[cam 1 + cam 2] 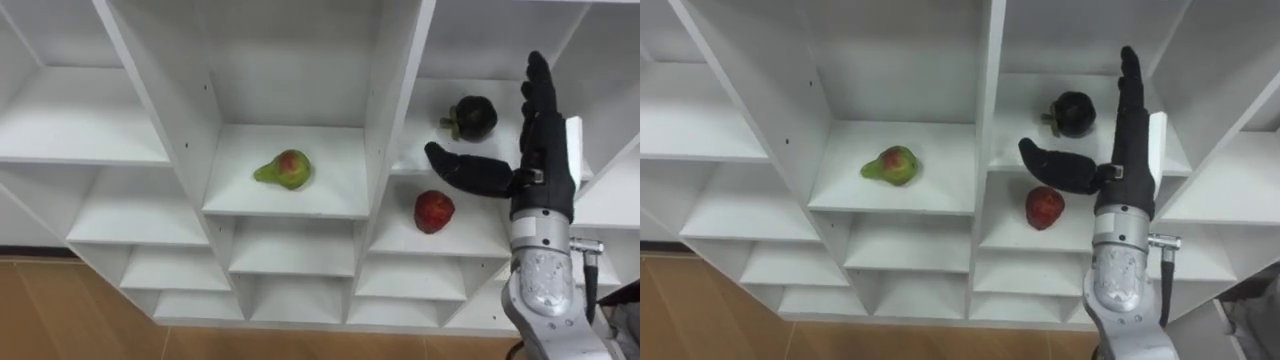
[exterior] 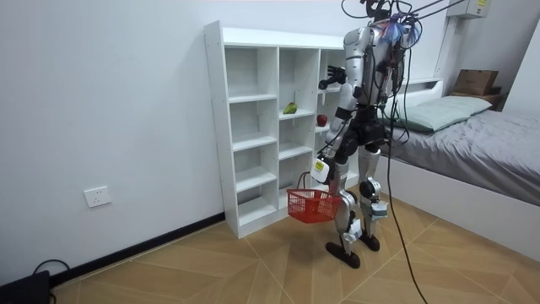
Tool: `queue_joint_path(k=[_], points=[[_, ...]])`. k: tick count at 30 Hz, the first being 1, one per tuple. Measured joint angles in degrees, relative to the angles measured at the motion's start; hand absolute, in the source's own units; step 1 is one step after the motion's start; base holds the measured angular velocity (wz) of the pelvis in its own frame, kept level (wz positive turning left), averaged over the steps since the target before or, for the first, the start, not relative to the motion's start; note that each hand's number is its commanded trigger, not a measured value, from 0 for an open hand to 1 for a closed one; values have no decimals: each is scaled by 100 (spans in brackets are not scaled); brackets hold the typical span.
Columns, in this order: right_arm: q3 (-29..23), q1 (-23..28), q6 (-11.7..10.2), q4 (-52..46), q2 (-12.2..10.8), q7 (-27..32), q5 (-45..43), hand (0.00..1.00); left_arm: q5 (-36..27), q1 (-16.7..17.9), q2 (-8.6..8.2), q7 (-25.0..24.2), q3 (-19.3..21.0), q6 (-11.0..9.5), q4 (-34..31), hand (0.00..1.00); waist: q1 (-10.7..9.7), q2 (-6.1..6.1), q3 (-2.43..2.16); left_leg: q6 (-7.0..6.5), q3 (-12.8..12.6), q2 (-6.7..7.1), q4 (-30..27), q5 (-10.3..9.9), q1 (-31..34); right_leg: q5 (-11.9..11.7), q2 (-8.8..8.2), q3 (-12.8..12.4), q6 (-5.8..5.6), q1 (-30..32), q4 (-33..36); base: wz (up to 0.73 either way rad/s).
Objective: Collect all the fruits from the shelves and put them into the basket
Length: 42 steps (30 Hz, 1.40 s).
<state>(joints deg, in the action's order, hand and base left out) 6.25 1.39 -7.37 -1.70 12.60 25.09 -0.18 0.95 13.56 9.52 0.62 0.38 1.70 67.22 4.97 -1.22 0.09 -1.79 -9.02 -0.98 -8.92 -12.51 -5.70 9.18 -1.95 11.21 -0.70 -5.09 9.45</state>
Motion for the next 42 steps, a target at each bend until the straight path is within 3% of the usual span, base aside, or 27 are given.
queue_joint_path(k=[6, 23, 28, 42], points=[[-71, -131, 119, 349, -2, -208, -10, 0, 379, 76, -20, -14, 171, 94, -240, 100, 39, -35, 12, 0, 63, 0, -58, -1, 15, 1, -10, 10, -1, -44, 6, 6], [-150, -187, 250, 660, -1, -238, -20, 0, 444, 114, -120, -158, 282, 258, -319, 100, 16, -97, 7, -2, 196, 47, -183, 4, 92, 8, -62, 163, -11, -108, 7, 4], [-187, -286, 446, 1120, 0, -280, -15, 0, 487, 127, -114, -137, 396, 420, -374, 100, 26, -121, 28, -4, 225, 50, -182, 4, 12, 12, -59, 160, -17, -197, 5, 3], [-313, -725, 480, 1823, 91, -536, 2, 0, 597, 174, -105, -79, 394, 461, -483, 100, 3, -132, 17, -13, 232, 67, -189, 10, 2, 13, -64, 164, -17, -234, -39, 0]])
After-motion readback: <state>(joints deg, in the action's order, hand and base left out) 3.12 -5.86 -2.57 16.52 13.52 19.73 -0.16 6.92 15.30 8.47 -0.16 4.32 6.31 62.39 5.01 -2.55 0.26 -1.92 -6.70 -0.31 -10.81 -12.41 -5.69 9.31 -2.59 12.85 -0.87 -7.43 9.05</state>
